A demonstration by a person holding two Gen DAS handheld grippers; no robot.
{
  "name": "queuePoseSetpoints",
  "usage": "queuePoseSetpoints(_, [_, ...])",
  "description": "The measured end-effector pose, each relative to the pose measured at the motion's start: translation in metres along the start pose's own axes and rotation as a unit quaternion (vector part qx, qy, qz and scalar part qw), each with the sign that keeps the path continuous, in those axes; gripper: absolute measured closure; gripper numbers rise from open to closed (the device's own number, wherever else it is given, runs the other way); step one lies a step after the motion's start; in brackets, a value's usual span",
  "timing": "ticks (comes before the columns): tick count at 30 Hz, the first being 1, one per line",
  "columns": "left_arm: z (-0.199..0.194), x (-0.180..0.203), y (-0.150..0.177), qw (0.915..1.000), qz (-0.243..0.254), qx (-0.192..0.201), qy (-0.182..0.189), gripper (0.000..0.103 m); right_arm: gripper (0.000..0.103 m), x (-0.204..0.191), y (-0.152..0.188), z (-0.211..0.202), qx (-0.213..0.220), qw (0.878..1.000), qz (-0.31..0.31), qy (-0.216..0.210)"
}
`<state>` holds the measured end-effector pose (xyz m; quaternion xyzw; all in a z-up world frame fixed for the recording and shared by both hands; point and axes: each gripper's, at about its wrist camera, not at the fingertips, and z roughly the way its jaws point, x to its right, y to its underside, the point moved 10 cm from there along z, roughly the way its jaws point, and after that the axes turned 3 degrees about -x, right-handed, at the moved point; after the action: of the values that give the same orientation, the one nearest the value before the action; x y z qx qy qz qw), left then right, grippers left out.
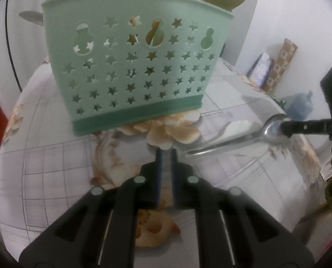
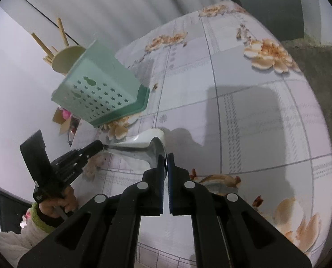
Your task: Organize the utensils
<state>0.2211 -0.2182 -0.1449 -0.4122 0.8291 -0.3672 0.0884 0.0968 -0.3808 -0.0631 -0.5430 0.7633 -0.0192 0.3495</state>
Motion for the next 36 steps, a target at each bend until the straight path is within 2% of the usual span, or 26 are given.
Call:
queuePoseSetpoints(4, [-0.001, -0.007, 0.004, 0.9999, -0.01, -0.003, -0.001, 0.102, 0.1, 0.006, -0.007, -0.011, 0.017, 1.0, -0.004, 0.014])
queuePoseSetpoints(15, [-0.016, -0.003, 0.026, 0.9998, 0.003, -0.013, -0.015, 0.103, 0.1, 0.046, -0.013, -0.024, 0.05, 0.997, 0.062, 0.013])
queuePoseSetpoints(19, [-0.033, -0.004, 0.017, 0.9996, -0.004, 0.027, -0.008, 0.102, 0.1, 0.054, -0.012, -0.028, 0.056, 0.996, 0.069, 0.018])
queuePoseSetpoints(21, [-0.041, 0.006, 0.004, 0.9983, 0.014, 0.056, 0.006, 0.095, 0.1, 0.059, -0.011, -0.03, 0.056, 0.996, 0.073, 0.021])
queuePoseSetpoints(23, [-0.041, 0.02, -0.002, 0.9968, 0.05, 0.062, 0.008, 0.07, 0.1, 0.065, -0.009, -0.029, 0.054, 0.995, 0.08, 0.022])
queuePoseSetpoints(25, [-0.033, 0.041, -0.004, 0.992, 0.116, 0.05, 0.008, 0.055, 0.1, 0.067, -0.009, -0.027, 0.052, 0.995, 0.087, 0.019])
queuePoseSetpoints(26, [-0.027, 0.054, -0.002, 0.9861, 0.161, 0.042, 0.009, 0.052, 0.1, 0.068, -0.008, -0.027, 0.052, 0.995, 0.087, 0.018])
queuePoseSetpoints(28, [-0.016, 0.071, 0.002, 0.9748, 0.222, 0.023, 0.01, 0.052, 0.1, 0.068, -0.008, -0.028, 0.051, 0.995, 0.087, 0.02])
queuePoseSetpoints(30, [-0.009, 0.082, 0.007, 0.9572, 0.289, 0.015, 0.0, 0.052, 0.1, 0.067, -0.008, -0.027, 0.05, 0.995, 0.082, 0.024])
queuePoseSetpoints(32, [-0.006, 0.089, 0.008, 0.9464, 0.323, 0.006, 0.001, 0.052, 0.1, 0.066, -0.008, -0.027, 0.047, 0.995, 0.082, 0.024])
queuePoseSetpoints(35, [0.008, 0.086, 0.011, 0.9424, 0.333, -0.032, 0.004, 0.051, 0.1, 0.065, -0.009, -0.027, 0.045, 0.995, 0.084, 0.02])
queuePoseSetpoints(36, [0.008, 0.086, 0.01, 0.9437, 0.329, -0.033, 0.013, 0.053, 0.1, 0.065, -0.01, -0.028, 0.045, 0.995, 0.086, 0.016])
